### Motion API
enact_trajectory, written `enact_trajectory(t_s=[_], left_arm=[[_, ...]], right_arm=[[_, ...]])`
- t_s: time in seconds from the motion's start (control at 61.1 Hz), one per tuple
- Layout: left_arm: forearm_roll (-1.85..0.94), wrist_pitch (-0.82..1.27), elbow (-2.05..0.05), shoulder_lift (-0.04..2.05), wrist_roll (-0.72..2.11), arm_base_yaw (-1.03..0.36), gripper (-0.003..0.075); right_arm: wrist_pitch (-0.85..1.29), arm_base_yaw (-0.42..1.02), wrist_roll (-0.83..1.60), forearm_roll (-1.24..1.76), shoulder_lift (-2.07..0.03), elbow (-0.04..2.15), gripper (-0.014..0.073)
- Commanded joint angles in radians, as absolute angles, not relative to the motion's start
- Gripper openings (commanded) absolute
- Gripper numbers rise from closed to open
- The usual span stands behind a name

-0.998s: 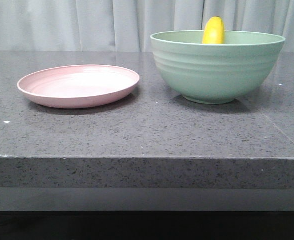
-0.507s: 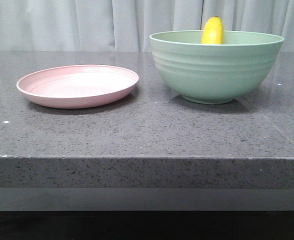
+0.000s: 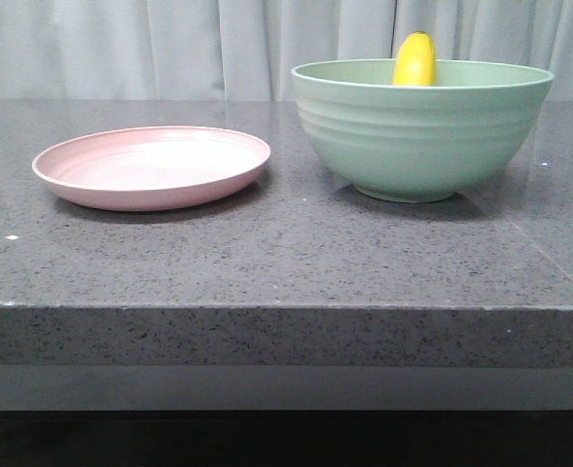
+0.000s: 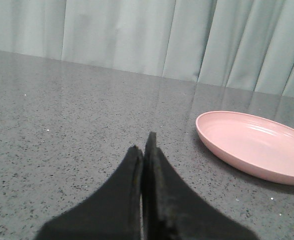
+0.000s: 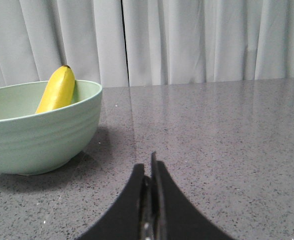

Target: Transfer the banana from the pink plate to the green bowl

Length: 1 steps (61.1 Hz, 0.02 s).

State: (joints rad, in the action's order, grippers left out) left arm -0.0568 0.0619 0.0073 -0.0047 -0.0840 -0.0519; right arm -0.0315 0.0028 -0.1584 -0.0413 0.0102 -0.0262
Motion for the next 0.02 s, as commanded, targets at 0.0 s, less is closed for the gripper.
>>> enact_trajectory(t_s=[0.0], left_arm=[[-0.055,-0.016,0.01,-0.024,-0.092,-0.053,-0.002]], right_arm=[[-0.116,0.005,-0.159,-0.052,0.034,-0.027,-0.0069]])
